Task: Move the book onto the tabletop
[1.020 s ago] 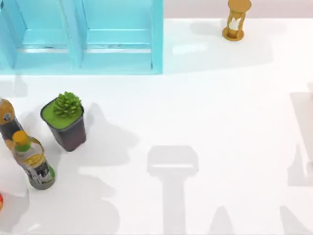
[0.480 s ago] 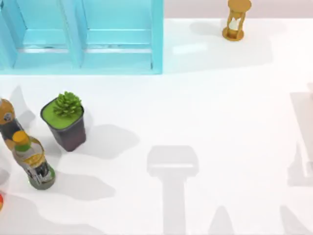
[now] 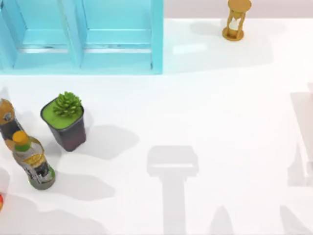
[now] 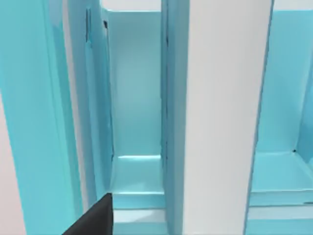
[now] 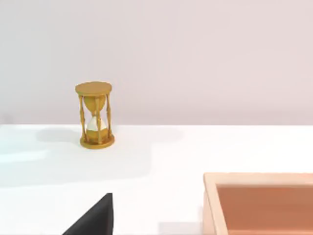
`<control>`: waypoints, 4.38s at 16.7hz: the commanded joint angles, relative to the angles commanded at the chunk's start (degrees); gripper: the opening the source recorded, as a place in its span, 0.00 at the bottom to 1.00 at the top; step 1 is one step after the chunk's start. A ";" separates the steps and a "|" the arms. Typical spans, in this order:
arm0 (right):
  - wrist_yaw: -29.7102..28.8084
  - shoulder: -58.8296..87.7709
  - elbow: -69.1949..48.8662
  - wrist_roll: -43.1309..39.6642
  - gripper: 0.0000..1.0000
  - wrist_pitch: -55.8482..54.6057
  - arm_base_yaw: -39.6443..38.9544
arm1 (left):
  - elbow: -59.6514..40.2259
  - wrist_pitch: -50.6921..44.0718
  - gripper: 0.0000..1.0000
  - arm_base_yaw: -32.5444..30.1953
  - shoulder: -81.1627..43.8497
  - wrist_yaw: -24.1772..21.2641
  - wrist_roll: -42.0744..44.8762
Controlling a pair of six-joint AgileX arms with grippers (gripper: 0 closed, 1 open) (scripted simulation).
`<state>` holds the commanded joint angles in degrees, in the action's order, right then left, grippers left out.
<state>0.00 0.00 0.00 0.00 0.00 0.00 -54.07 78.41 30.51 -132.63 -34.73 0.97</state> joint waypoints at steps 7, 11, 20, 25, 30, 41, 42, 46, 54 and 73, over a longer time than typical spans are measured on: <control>0.00 0.00 0.00 0.00 1.00 0.00 0.00 | -8.64 -4.83 1.00 -2.43 -3.81 2.41 -0.05; 0.00 0.00 0.00 0.00 1.00 0.00 0.00 | -19.44 -11.06 1.00 -5.31 -8.12 5.22 -0.13; 0.00 0.00 0.00 0.00 1.00 0.00 0.00 | -25.00 -14.64 0.92 -6.98 -10.21 6.87 -0.15; 0.00 0.00 0.00 0.00 1.00 0.00 0.00 | -25.00 -14.64 0.55 -6.98 -10.21 6.87 -0.15; 0.00 0.00 0.00 0.00 1.00 0.00 0.00 | -25.00 -14.64 0.17 -6.98 -10.21 6.87 -0.15; 0.00 0.00 0.00 0.00 1.00 0.00 0.00 | -24.90 -14.65 0.00 -6.96 -10.16 6.86 -0.10; 0.00 0.00 0.00 0.00 1.00 0.00 0.00 | -24.84 -14.70 0.00 -6.93 -10.04 6.82 -0.10; 0.00 0.00 0.00 0.00 1.00 0.00 0.00 | -21.39 -17.76 0.00 -5.47 -3.85 4.70 -0.37; 0.00 0.00 0.00 0.00 1.00 0.00 0.00 | -4.50 -32.96 0.00 3.22 28.85 -3.87 -0.33; 0.00 0.00 0.00 0.00 1.00 0.00 0.00 | 2.45 -42.56 0.00 -2.33 49.90 1.09 -10.94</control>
<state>0.00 0.00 0.00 0.00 0.00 0.00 -51.62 35.85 28.18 -82.73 -33.64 -9.97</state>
